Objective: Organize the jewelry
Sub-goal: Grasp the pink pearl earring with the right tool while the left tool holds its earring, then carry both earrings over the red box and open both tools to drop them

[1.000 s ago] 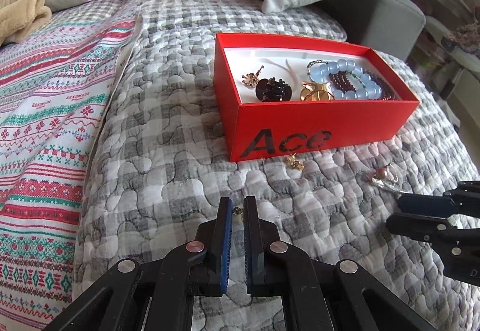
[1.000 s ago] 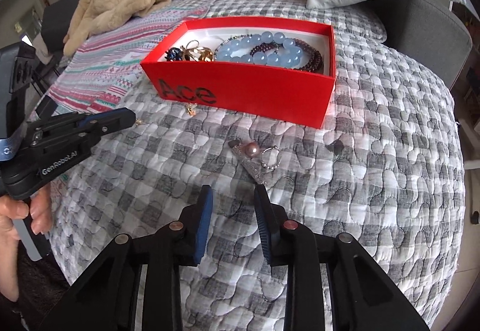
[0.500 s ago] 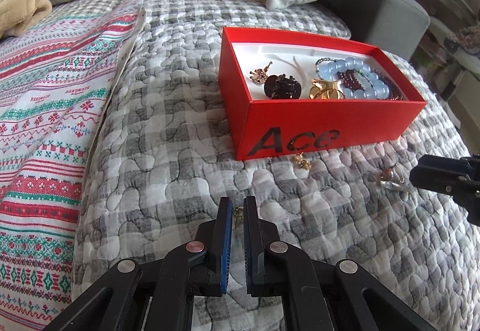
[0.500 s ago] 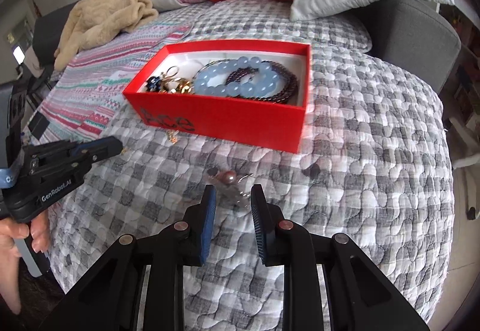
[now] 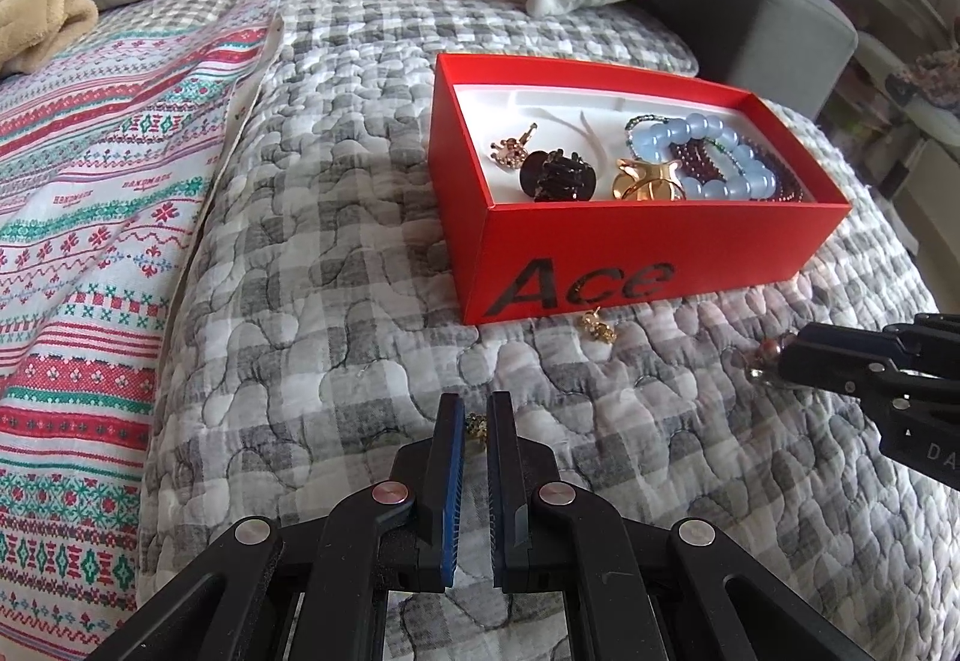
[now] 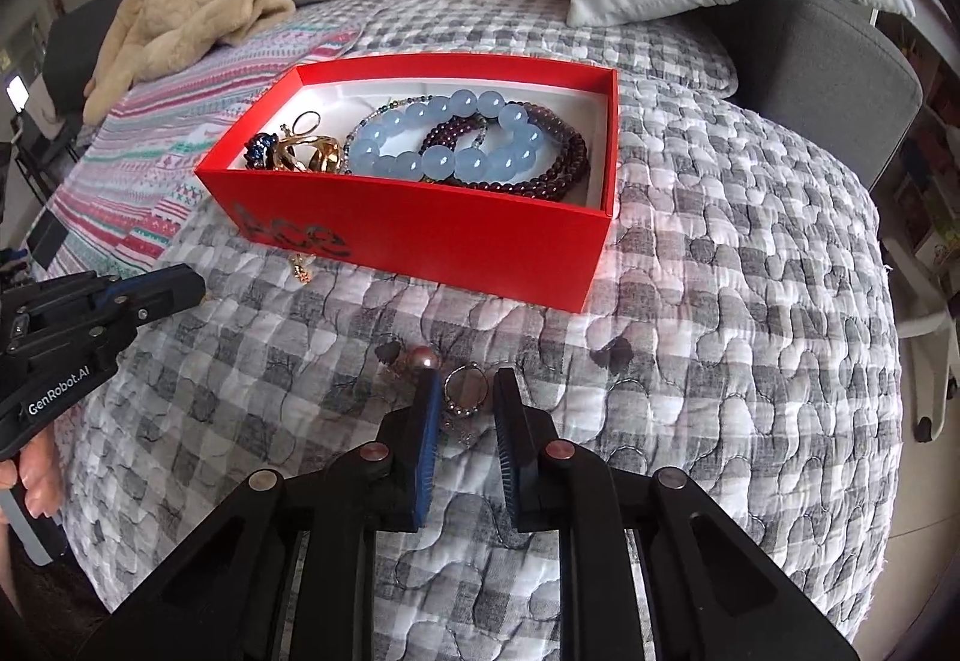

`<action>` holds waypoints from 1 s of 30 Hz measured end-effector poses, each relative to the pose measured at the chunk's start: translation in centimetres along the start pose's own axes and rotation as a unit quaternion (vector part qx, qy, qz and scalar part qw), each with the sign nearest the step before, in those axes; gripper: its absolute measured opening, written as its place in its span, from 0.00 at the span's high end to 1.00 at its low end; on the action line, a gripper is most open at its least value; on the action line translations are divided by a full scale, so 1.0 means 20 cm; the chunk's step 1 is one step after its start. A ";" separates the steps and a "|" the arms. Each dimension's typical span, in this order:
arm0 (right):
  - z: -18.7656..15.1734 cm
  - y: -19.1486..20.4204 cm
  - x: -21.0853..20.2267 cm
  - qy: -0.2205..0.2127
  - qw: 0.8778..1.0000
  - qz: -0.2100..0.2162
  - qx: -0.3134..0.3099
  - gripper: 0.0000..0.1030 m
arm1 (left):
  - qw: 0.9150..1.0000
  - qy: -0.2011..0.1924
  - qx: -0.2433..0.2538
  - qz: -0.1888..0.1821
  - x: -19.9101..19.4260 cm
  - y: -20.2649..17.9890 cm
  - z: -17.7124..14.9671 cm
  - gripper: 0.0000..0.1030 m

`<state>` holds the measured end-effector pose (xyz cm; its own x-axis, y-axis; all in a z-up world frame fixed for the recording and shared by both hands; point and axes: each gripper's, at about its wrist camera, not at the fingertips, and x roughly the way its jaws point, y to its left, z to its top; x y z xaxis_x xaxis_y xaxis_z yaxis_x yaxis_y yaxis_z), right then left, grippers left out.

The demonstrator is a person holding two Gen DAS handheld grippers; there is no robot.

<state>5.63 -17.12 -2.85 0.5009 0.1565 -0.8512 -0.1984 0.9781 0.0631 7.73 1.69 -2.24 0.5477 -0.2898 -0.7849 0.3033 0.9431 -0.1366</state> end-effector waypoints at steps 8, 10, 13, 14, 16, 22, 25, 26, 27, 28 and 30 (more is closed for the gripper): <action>0.00 0.00 -0.03 -0.002 1.000 -0.004 -0.007 0.85 | 1.000 -0.004 -0.004 -0.001 -0.01 0.01 0.00 0.99; -0.01 -0.01 -0.04 -0.004 1.000 -0.005 -0.004 0.85 | 1.000 -0.006 -0.003 -0.001 -0.02 0.01 0.01 0.99; 0.00 -0.03 -0.08 -0.011 1.000 -0.004 0.001 0.85 | 1.000 -0.010 -0.006 -0.001 -0.04 0.02 0.01 0.99; 0.00 -0.03 -0.09 -0.013 1.000 -0.002 0.004 0.85 | 1.000 -0.012 -0.008 -0.002 -0.04 0.02 0.02 1.00; 0.01 -0.04 -0.11 -0.019 1.000 0.000 0.008 0.85 | 1.000 -0.015 -0.011 -0.003 -0.05 0.03 0.03 1.00; 0.02 -0.05 -0.18 -0.038 0.999 0.013 0.022 0.85 | 0.999 -0.030 -0.019 -0.011 -0.09 0.02 0.07 1.00; 0.04 -0.05 -0.20 -0.046 0.998 0.017 0.027 0.85 | 0.999 -0.038 -0.023 -0.013 -0.10 0.01 0.09 1.00; 0.05 -0.05 -0.21 -0.049 0.998 0.018 0.027 0.85 | 0.999 -0.041 -0.025 -0.015 -0.11 0.01 0.10 1.00; 0.05 -0.05 -0.21 -0.052 0.998 0.019 0.028 0.85 | 0.999 -0.044 -0.028 -0.017 -0.11 0.01 0.11 1.00; 0.06 -0.05 -0.22 -0.054 0.998 0.020 0.029 0.85 | 0.998 -0.047 -0.029 -0.018 -0.11 0.00 0.12 1.00; 0.09 -0.05 -0.23 -0.062 0.997 0.023 0.032 0.85 | 0.998 -0.053 -0.031 -0.021 -0.12 -0.01 0.14 1.00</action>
<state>5.00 -18.66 1.91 0.5937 0.2130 -0.7760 -0.1713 0.9757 0.1368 8.67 1.78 1.33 0.6158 -0.3427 -0.7095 0.2809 0.9368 -0.2086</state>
